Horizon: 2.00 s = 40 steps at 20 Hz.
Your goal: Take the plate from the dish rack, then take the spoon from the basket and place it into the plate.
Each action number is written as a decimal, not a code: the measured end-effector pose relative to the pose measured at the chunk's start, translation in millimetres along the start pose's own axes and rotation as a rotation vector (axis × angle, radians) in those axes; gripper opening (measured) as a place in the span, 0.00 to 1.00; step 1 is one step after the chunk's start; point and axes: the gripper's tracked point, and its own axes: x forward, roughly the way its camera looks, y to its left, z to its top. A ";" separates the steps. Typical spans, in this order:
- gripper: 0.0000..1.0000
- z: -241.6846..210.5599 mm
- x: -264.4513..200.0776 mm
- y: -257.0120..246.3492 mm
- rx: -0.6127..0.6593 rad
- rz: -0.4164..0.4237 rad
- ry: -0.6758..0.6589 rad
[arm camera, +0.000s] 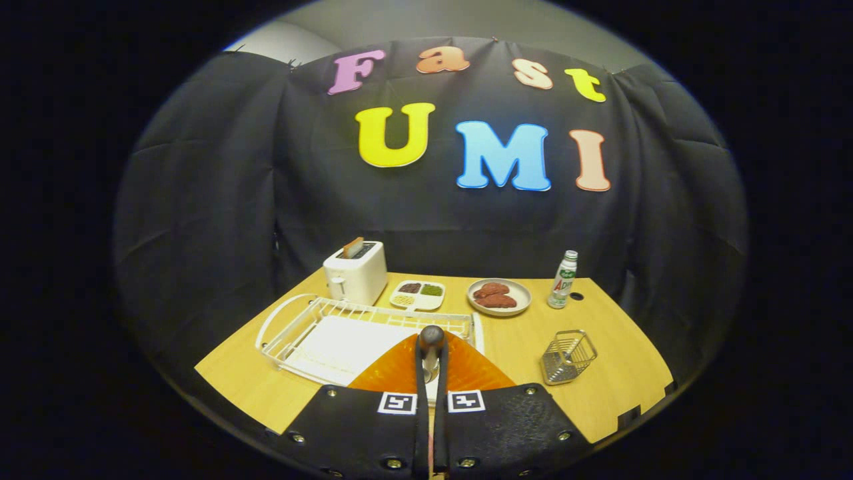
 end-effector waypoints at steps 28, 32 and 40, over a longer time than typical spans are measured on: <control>0.40 -94.9 -2.6 76.2 -0.082 0.139 0.204; 0.65 -81.4 -6.8 68.4 -0.053 0.130 0.176; 0.65 -62.4 -7.4 60.1 -0.055 0.126 0.142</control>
